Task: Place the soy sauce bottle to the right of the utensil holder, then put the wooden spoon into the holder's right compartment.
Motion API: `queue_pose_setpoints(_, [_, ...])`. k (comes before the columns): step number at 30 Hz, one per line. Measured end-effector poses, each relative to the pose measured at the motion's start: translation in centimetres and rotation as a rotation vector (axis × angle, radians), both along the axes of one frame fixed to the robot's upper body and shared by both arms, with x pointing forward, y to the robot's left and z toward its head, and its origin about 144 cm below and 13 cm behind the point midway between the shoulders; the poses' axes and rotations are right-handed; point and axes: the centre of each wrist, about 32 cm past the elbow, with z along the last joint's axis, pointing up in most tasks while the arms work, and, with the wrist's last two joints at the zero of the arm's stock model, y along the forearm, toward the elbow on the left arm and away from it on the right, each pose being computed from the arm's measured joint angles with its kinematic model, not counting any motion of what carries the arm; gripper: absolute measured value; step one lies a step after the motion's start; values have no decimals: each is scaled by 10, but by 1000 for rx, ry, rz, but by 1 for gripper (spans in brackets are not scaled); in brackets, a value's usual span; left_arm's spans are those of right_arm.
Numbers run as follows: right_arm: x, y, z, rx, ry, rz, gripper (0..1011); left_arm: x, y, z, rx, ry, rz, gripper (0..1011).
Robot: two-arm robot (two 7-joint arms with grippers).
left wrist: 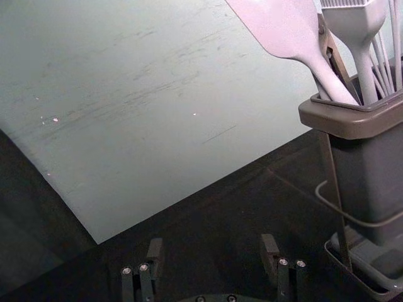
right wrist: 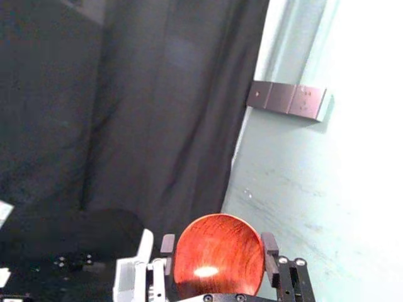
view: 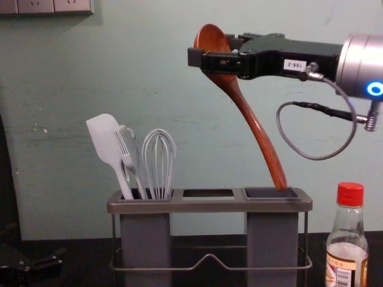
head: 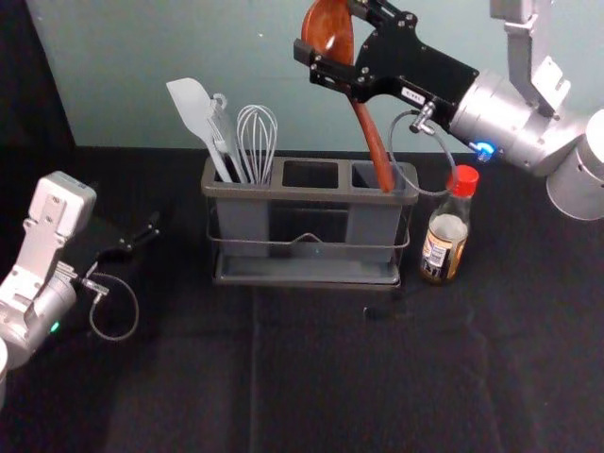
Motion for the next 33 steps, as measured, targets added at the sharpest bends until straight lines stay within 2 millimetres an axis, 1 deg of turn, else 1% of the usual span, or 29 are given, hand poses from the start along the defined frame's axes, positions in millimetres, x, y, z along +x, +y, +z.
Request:
queue_pose_setpoints(10, [14,4,-8,2,0,-33,835,0,0,0,0,0,0,1005])
queue_pose_setpoints(18, [19,5,-14,-9,0,-43,834,0,0,0,0,0,0,1005])
queue_pose_setpoints(28, [23,7,-21,-22,-3,-42,835,0,0,0,0,0,0,1005])
queue_pose_setpoints(33, [21,7,-30,-31,-4,-42,834,0,0,0,0,0,0,1005])
